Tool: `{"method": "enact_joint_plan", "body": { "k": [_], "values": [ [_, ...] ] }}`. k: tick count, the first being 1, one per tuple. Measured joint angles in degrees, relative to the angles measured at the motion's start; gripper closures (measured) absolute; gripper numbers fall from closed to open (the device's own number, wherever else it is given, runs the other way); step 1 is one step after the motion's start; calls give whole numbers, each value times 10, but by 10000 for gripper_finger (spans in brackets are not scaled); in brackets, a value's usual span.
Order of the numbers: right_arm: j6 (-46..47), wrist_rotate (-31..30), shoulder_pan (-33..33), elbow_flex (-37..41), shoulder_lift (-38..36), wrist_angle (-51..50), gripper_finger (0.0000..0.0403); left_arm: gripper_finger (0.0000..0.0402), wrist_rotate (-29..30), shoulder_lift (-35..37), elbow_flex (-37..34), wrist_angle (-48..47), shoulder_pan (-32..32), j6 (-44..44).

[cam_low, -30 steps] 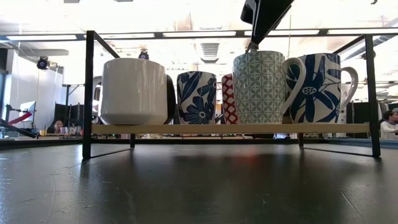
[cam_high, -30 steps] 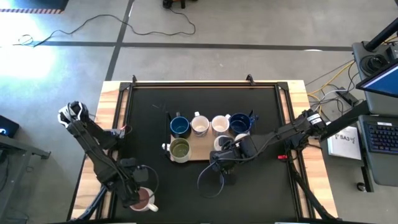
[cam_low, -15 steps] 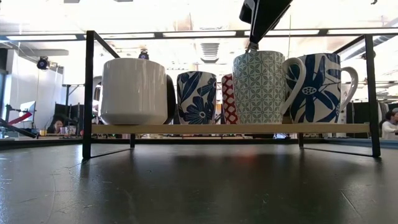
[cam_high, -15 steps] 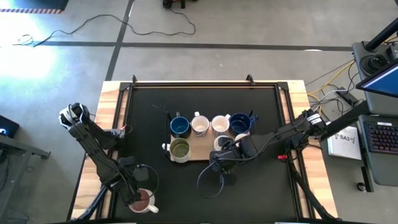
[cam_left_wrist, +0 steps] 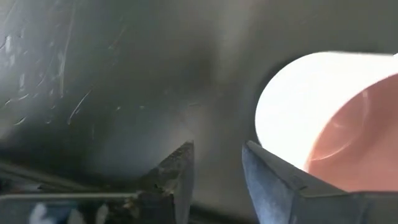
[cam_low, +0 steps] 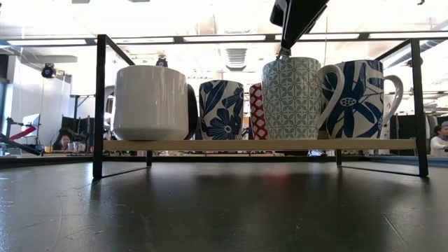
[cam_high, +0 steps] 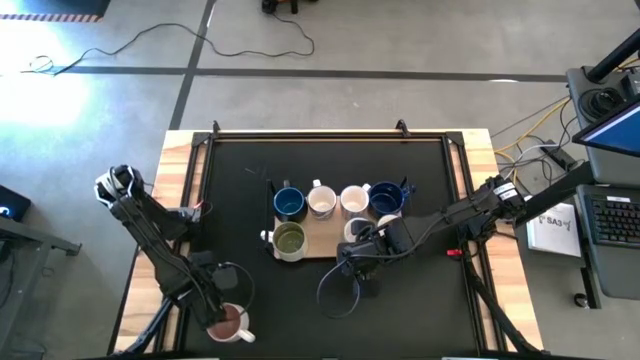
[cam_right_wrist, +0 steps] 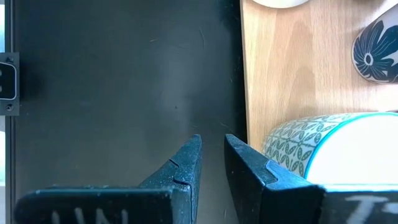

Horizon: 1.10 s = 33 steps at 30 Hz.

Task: Place coffee mugs
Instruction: Put the pink mug on the shelf

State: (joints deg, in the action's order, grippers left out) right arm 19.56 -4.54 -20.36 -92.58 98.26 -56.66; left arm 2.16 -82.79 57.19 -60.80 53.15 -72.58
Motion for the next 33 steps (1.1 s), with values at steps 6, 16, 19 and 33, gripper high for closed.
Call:
{"method": "enact_joint_plan", "body": {
  "k": [6,16,19,33],
  "values": [
    [0,0,0,0,0,0,344,265,-17,7,11,-35,0,-3],
    [0,1,-1,0,0,0,344,264,36,1,98,-43,2,-30],
    [-1,2,-1,0,0,0,344,264,35,-20,94,-38,3,-34],
    [-6,2,-1,0,0,0,344,264,-15,-78,72,-12,5,31]
  ]
}}
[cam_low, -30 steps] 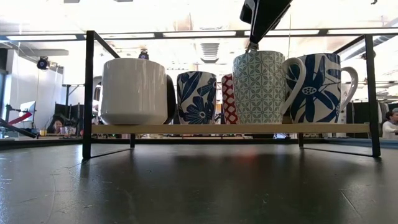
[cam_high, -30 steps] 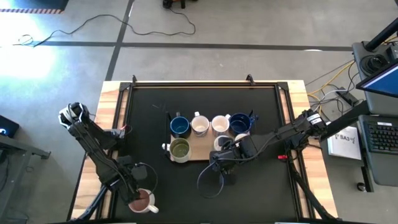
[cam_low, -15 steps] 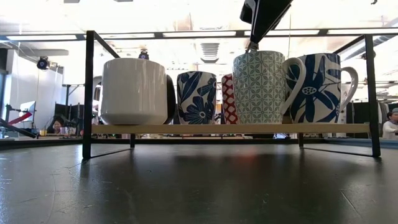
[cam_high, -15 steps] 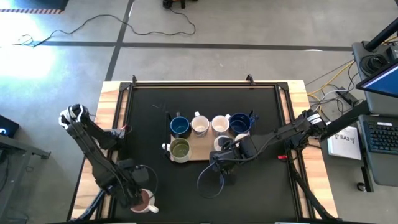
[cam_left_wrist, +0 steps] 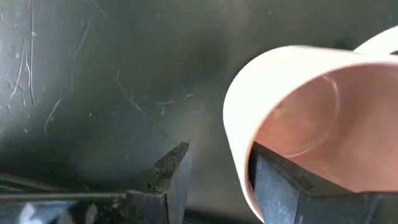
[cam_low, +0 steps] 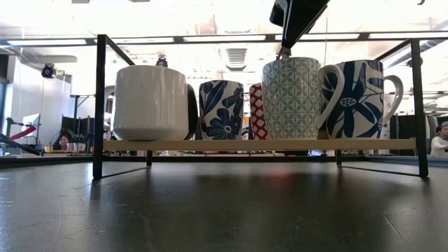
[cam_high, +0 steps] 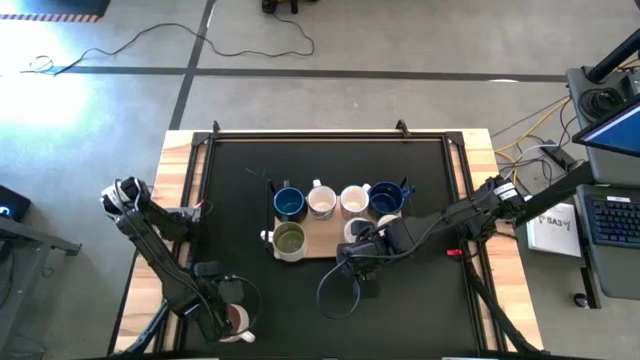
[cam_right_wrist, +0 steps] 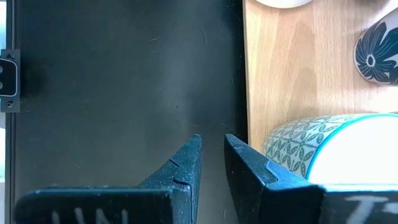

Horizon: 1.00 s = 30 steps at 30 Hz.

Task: Place coffee mugs
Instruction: Put the pink mug on the shelf

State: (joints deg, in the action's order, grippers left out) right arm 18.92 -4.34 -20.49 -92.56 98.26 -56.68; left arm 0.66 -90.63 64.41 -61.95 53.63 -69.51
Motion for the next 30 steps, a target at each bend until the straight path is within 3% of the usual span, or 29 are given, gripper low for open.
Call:
{"method": "enact_joint_plan", "body": {
  "k": [6,14,22,30],
  "values": [
    [6,3,-4,0,0,-1,344,284,2,-6,-7,8,-5,65],
    [6,3,-10,0,0,-17,344,390,2,-6,-12,35,-18,123],
    [6,3,-10,0,0,-25,344,395,3,-6,-5,53,-55,191],
    [41,4,-15,0,-1,-76,344,397,21,-6,19,55,-133,334]
  ]
}}
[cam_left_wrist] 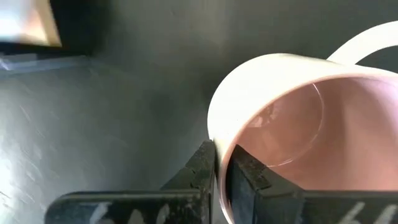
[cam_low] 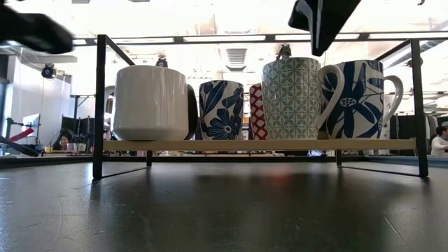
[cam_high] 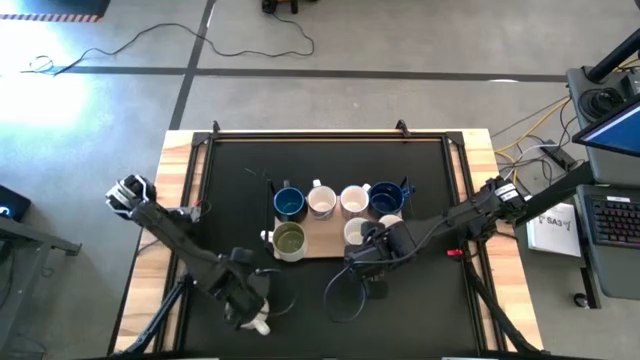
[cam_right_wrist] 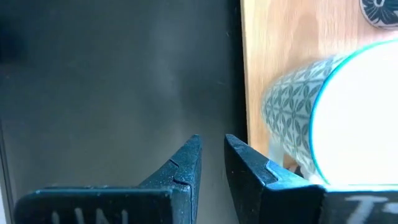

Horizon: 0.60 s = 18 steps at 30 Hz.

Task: Place coffee mugs
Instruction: Put the pink mug on the shelf

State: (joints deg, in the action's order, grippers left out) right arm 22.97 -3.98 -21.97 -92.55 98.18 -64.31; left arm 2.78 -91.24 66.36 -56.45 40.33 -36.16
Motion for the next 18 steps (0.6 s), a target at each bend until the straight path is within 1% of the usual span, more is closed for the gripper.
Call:
{"method": "enact_joint_plan", "body": {
  "k": [5,9,11,13,15,18],
  "values": [
    [11,1,-11,0,0,-9,344,398,31,0,23,-1,-51,87],
    [28,1,-18,0,0,-33,344,398,22,0,49,-5,-84,142],
    [33,0,-21,0,0,-41,344,398,37,0,65,6,-99,168],
    [33,-1,-24,0,0,-46,344,399,53,1,77,15,-109,182],
    [34,-1,-26,0,0,-46,344,399,57,1,85,4,-113,188],
    [33,-1,-27,0,0,-46,344,399,44,1,98,2,-111,196]
  ]
}}
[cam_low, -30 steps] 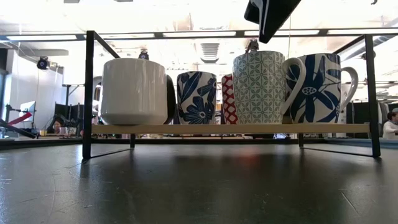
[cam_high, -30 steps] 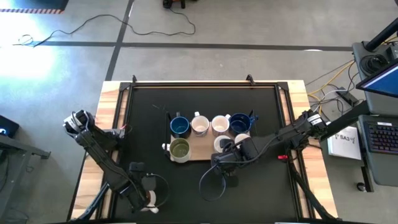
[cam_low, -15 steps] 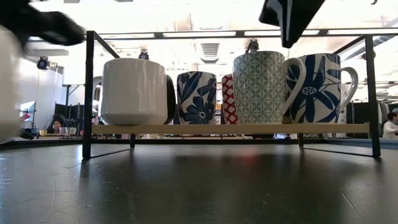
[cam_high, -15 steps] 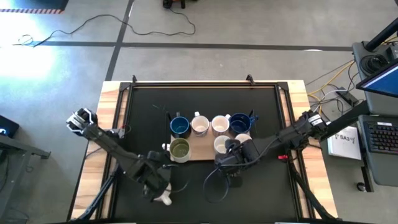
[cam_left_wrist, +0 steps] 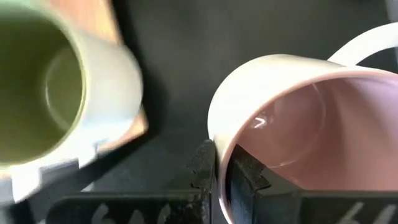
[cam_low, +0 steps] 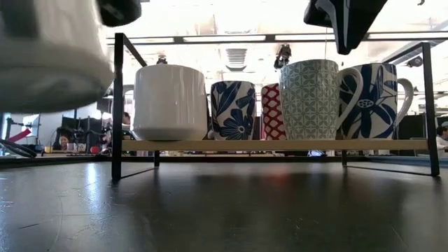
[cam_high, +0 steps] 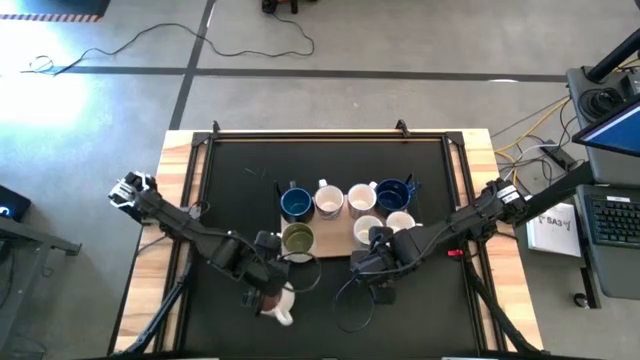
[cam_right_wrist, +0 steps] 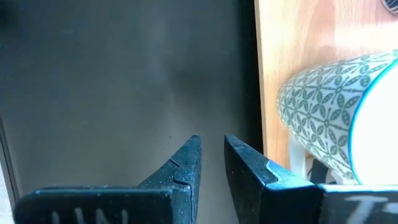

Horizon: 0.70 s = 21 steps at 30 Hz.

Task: Place coffee mugs
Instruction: Put the pink mug on the shelf

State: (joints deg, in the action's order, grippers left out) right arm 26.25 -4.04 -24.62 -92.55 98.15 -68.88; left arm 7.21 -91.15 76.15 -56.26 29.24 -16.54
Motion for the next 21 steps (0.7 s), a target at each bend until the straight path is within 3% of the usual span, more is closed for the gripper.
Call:
{"method": "enact_joint_plan", "body": {
  "k": [8,21],
  "values": [
    [6,12,-1,0,0,-11,344,399,13,-28,61,6,-11,88],
    [88,15,-47,0,-3,-36,344,399,12,-150,232,-29,-48,358]
  ]
}}
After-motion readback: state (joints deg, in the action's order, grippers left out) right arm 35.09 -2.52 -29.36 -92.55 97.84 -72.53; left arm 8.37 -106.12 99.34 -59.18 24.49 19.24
